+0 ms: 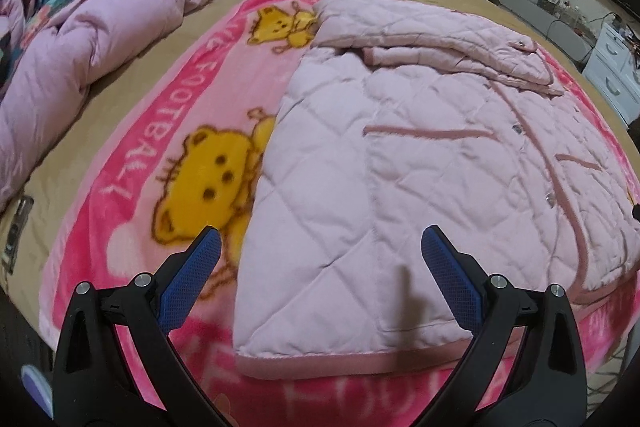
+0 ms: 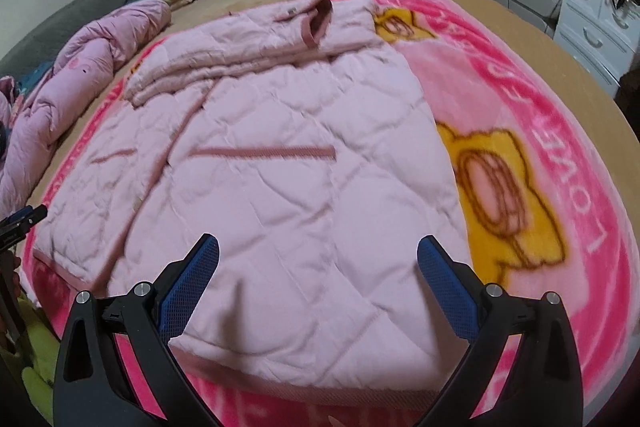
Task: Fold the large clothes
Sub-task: 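Grasp the ribbed jacket hem with both tools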
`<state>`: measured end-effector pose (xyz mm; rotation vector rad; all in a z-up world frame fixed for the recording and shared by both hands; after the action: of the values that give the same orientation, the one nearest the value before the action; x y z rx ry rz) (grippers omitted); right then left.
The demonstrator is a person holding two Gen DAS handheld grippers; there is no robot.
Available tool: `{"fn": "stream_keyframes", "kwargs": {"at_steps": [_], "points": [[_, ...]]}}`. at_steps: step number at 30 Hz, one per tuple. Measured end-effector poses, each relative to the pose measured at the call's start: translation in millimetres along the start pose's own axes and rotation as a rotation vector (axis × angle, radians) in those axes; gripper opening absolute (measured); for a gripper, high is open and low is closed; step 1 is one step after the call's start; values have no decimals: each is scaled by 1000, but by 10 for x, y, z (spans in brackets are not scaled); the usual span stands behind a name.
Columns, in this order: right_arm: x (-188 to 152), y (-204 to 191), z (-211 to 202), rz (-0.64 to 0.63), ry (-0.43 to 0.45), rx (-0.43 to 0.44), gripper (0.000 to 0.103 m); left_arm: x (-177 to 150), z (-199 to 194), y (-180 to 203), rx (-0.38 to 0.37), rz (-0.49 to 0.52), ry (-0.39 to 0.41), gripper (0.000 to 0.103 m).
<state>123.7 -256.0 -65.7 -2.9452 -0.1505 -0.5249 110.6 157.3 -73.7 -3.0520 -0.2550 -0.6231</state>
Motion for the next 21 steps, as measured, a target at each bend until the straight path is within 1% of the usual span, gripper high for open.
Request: {"fn": "stream_keyframes", "kwargs": {"at_steps": [6, 9, 10, 12, 15, 18, 19, 21], "points": [[-129, 127, 57, 7, -18, -37, 99, -92, 183, -290, -7, -68, -53, 94], [-184, 180, 68, 3, -29, -67, 99, -143, 269, -405, -55, -106, -83, 94], [-201, 207, 79, 5, -34, -74, 99, -159, 306, -437, -88, -119, -97, 94], [-239, 259, 95, 15, -44, -78, 99, -173, 362, -459, -124, -131, -119, 94], [-310, 332, 104, 32, -60, -58, 99, -189, 412, -446, -155, -141, -139, 94], [-378, 392, 117, 49, -82, -26, 99, -211, 402, -347, -185, -122, -137, 93], [-410, 429, 138, 65, -100, 5, 99, -210, 406, -324, -205, -118, -140, 93], [-461, 493, 169, 96, -123, 55, 99, -245, 418, -209, -277, -112, -158, 92]]}}
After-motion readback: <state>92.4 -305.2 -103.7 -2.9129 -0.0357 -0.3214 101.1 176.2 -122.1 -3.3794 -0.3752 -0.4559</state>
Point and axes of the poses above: each gripper's, at about its wrist camera, not at the fingertips, and z roughly the way its jaws point, y to its right, x to its top, the point moved 4 cm from there along z, roughly the way its jaws point, and after that the axes turned 15 degrees about -y, right-handed, at the moved point
